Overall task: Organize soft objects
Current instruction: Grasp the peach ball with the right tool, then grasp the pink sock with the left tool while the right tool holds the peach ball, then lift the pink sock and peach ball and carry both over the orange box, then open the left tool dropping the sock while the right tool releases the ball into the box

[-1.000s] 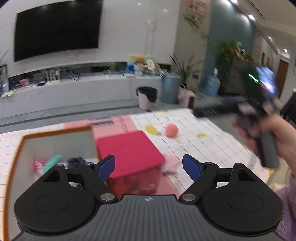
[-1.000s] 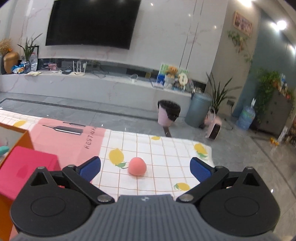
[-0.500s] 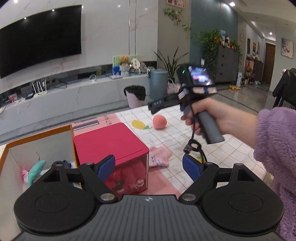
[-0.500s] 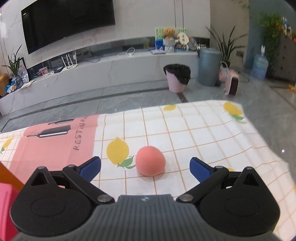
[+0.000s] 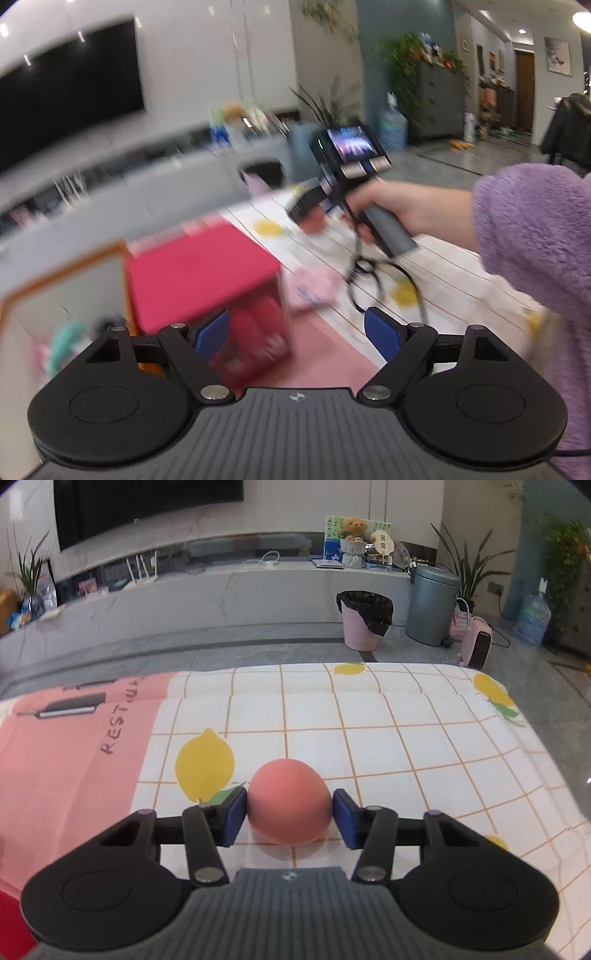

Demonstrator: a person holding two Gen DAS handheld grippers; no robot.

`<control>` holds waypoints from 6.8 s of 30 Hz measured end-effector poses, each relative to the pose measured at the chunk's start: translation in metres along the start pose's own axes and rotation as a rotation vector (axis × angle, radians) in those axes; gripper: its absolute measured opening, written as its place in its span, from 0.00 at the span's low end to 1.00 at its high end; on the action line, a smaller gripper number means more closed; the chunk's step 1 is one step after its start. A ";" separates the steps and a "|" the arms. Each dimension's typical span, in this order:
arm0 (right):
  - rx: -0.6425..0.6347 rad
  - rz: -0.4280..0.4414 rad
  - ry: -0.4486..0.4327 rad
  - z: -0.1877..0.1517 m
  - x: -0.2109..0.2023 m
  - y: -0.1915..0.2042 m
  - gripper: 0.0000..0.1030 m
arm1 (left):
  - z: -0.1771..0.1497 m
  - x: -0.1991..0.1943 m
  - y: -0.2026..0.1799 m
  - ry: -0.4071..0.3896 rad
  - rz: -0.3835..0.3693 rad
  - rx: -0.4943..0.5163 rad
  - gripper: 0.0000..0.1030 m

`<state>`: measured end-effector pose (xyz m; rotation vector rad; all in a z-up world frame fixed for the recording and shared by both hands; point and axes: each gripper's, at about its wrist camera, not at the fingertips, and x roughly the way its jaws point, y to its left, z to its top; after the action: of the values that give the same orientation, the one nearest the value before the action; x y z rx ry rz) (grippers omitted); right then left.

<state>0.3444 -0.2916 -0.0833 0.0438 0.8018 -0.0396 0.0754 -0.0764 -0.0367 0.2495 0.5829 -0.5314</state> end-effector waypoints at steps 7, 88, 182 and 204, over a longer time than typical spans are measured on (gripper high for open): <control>0.010 0.014 0.000 -0.011 -0.027 -0.016 0.46 | -0.006 0.001 0.004 -0.008 -0.063 -0.020 0.94; 0.198 0.035 0.089 -0.071 -0.168 -0.100 0.50 | 0.071 0.330 -0.033 1.039 -0.431 0.941 1.00; -0.339 0.431 -0.125 -0.005 -0.222 0.259 0.46 | -0.022 -0.026 0.162 0.226 0.398 -0.290 0.08; -0.679 0.274 -0.001 -0.018 -0.149 0.305 0.45 | 0.000 0.003 0.228 -0.177 0.300 -0.410 0.89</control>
<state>0.2438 0.0171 0.0191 -0.4880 0.7688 0.4908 0.2008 0.1134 -0.0213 -0.0995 0.4589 -0.1340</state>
